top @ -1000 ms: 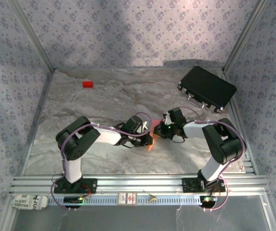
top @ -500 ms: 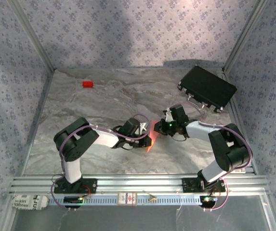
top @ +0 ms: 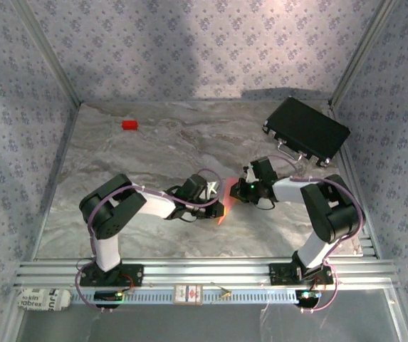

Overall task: Fold a paper plane with a square sheet of paper (pick it up from the middle)
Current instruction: Fold the wing for the fifth time at the center of the table.

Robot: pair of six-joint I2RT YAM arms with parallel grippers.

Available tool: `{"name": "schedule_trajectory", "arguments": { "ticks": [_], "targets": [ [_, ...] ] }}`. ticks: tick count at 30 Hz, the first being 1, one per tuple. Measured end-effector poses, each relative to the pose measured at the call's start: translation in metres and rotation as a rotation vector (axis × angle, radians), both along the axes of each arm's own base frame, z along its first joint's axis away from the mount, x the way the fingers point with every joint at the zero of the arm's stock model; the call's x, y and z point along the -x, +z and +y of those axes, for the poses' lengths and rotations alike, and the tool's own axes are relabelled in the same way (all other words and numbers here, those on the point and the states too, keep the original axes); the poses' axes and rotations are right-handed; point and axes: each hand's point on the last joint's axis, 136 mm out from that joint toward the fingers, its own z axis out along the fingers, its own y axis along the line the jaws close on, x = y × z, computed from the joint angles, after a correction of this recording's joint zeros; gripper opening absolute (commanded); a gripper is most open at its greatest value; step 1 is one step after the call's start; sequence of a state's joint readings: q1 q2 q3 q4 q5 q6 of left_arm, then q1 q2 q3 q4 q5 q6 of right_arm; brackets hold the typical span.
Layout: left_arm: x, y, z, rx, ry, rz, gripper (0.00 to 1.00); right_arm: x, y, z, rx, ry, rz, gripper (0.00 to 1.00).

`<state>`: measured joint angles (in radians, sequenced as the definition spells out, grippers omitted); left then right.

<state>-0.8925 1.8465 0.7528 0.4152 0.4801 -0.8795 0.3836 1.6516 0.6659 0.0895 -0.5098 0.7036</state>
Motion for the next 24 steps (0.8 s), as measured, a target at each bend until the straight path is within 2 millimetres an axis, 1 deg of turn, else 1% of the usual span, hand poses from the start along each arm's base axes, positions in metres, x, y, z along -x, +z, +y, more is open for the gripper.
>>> {"name": "schedule_trajectory", "arguments": {
  "ticks": [6,11,14,16,18,20,22,24],
  "targets": [
    [0.001,0.000,0.000,0.011,-0.002,-0.006,0.00,-0.012,0.000,-0.014,-0.015,-0.060,-0.001,0.10],
    [0.002,0.002,0.003,0.011,0.000,-0.007,0.00,-0.014,0.000,-0.016,-0.022,-0.063,0.001,0.09],
    [0.010,0.002,0.014,-0.028,0.006,0.016,0.00,-0.014,0.000,-0.016,-0.022,-0.062,0.001,0.08],
    [0.016,0.002,0.025,-0.065,0.013,0.037,0.00,-0.014,0.000,-0.015,-0.024,-0.061,0.001,0.08],
    [0.019,0.006,0.031,-0.082,0.021,0.045,0.00,-0.013,0.000,-0.015,-0.026,-0.060,0.000,0.08],
    [0.017,0.015,0.031,-0.073,0.027,0.036,0.00,-0.013,0.000,-0.015,-0.031,-0.057,-0.002,0.08],
    [0.009,0.024,0.025,-0.059,0.032,0.026,0.01,-0.012,0.000,-0.014,-0.034,-0.056,-0.004,0.08],
    [-0.001,0.034,0.015,-0.034,0.033,0.012,0.01,-0.012,0.000,-0.014,-0.034,-0.056,-0.005,0.08]
  ]
}}
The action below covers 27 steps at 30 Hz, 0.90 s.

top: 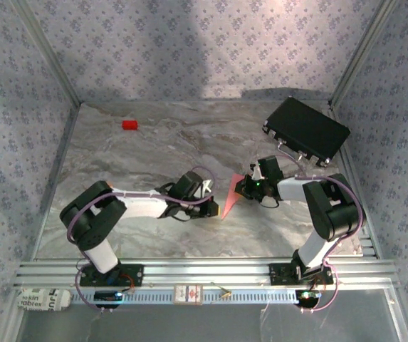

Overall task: Fold a paper plane with a square sheet of paper (pick it up from the middle)
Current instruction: Fold the wing for the fifth time at the center of the table.

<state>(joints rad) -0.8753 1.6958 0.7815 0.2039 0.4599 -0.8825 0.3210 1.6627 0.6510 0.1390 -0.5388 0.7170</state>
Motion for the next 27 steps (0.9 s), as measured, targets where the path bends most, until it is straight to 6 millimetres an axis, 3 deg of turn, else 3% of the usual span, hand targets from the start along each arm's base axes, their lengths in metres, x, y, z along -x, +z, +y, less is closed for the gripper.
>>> {"name": "schedule_trajectory", "arguments": {
  "ticks": [3,6,11,18,22,27],
  "targets": [
    [-0.018,0.008,-0.019,0.029,0.003,-0.020,0.02,0.000,0.000,0.000,0.000,0.000,0.000,0.08],
    [-0.030,0.003,-0.032,0.036,0.001,-0.016,0.05,0.000,0.000,0.000,0.000,0.000,0.000,0.08],
    [-0.038,-0.012,-0.042,0.022,0.003,0.006,0.07,0.000,0.000,0.001,-0.005,0.002,-0.005,0.08],
    [-0.046,-0.014,-0.052,0.027,-0.004,0.002,0.17,0.001,0.000,0.001,-0.010,0.005,-0.008,0.08],
    [-0.045,-0.030,-0.049,-0.019,-0.005,0.020,0.07,0.001,0.000,0.001,-0.011,0.005,-0.009,0.08],
    [-0.044,-0.033,-0.048,-0.044,-0.012,0.009,0.00,0.001,0.000,0.001,-0.012,0.007,-0.008,0.08]
  ]
}}
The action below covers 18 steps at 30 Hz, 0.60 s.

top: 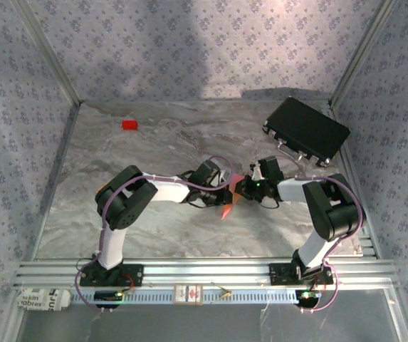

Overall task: Fold a paper plane with a square sheet of paper (pick it up from the middle)
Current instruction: Fold the wing for the fifth time at the center of the table.

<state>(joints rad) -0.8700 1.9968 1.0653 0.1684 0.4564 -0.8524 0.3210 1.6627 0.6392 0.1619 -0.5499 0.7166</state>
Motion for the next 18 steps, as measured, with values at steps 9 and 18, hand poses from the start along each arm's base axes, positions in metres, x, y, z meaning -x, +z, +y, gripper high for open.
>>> {"name": "schedule_trajectory", "arguments": {
  "ticks": [9,18],
  "targets": [
    [0.010,-0.003,0.001,-0.042,-0.003,-0.053,0.00,0.004,0.000,-0.002,-0.001,0.008,0.021,0.09],
    [0.012,-0.003,0.001,-0.020,-0.001,-0.073,0.00,-0.003,0.000,-0.016,0.001,-0.035,0.040,0.10]
  ]
}}
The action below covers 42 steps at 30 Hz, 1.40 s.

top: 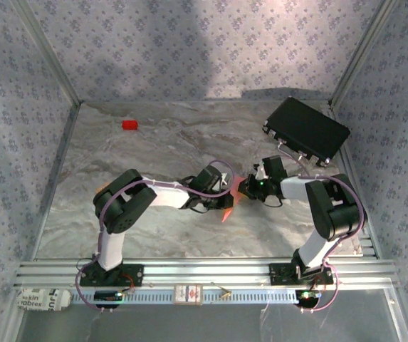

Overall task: Fold a paper plane with a square sheet of paper (pick it up from the middle)
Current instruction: Fold the wing for the fifth time at the center of the table.

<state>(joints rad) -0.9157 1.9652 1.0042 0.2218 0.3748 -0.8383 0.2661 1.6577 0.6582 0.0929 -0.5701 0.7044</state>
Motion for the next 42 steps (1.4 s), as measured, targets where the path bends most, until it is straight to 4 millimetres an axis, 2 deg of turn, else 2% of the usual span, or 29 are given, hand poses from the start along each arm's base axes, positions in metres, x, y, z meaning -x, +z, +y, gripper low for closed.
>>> {"name": "schedule_trajectory", "arguments": {
  "ticks": [12,23,29,33,36,39,42],
  "targets": [
    [0.000,0.000,0.000,0.031,0.016,0.000,0.00,-0.005,0.001,-0.015,0.012,-0.037,-0.009,0.10],
    [0.000,-0.001,0.000,0.036,0.022,0.003,0.00,-0.025,0.004,-0.056,0.033,-0.165,-0.026,0.11],
    [0.000,-0.001,0.000,0.036,0.022,0.003,0.00,-0.030,0.008,-0.066,0.026,-0.199,-0.037,0.10],
    [0.000,-0.001,0.000,0.036,0.023,0.005,0.00,-0.034,0.038,-0.059,0.010,-0.185,-0.129,0.10],
    [0.000,0.000,0.000,0.037,0.024,0.005,0.00,-0.034,0.057,-0.040,-0.016,-0.128,-0.188,0.10],
    [0.000,0.000,-0.001,0.032,0.024,0.008,0.00,-0.028,0.049,-0.020,-0.023,-0.071,-0.173,0.10],
    [0.000,0.000,-0.001,0.028,0.024,0.011,0.00,-0.019,0.029,-0.009,-0.014,-0.034,-0.115,0.10]
  ]
}}
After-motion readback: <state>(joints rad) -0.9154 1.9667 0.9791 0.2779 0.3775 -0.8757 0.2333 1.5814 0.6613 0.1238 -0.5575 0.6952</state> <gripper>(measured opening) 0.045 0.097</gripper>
